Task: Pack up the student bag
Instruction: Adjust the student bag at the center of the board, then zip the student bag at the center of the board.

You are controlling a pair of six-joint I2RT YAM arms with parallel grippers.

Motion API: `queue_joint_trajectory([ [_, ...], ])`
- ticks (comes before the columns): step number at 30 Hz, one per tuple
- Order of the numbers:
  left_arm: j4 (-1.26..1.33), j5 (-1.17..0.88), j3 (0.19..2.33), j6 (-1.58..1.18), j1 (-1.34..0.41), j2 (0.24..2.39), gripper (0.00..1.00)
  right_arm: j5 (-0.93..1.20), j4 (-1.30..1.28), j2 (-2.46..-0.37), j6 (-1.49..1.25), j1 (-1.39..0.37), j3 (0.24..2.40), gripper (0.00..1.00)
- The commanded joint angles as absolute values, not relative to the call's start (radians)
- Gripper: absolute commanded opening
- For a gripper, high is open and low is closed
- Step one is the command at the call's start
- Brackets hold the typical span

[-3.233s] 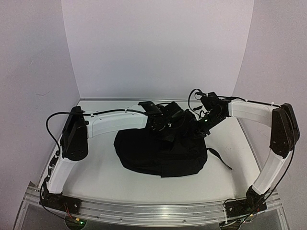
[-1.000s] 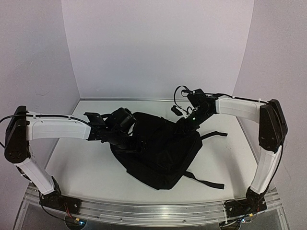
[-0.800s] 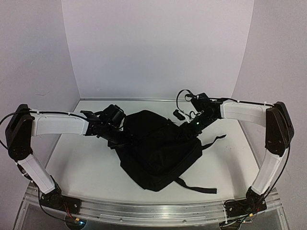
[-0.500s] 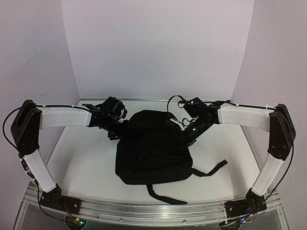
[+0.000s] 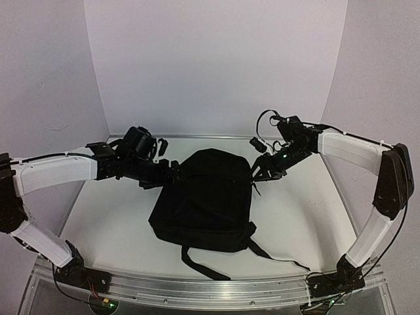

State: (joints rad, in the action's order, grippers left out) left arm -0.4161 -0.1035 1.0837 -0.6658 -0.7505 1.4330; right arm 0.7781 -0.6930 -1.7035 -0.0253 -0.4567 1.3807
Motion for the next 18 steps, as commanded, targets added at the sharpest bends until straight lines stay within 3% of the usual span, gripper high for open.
queue_joint_trajectory([
  [1, -0.431, -0.085, 1.169, -0.612, -0.872, 1.446, 0.8, 0.749, -0.688, -1.75, -0.049, -0.463, 1.361, 0.51],
  [11, -0.645, 0.033, 1.56, -0.469, -1.042, 1.71, 0.54, 0.845, -0.593, -1.842, -0.144, -0.459, 1.34, 0.52],
  [18, -0.841, 0.193, 1.861, -0.389, -1.136, 1.931, 0.48, 0.92, -0.539, -1.881, -0.205, -0.459, 1.325, 0.49],
])
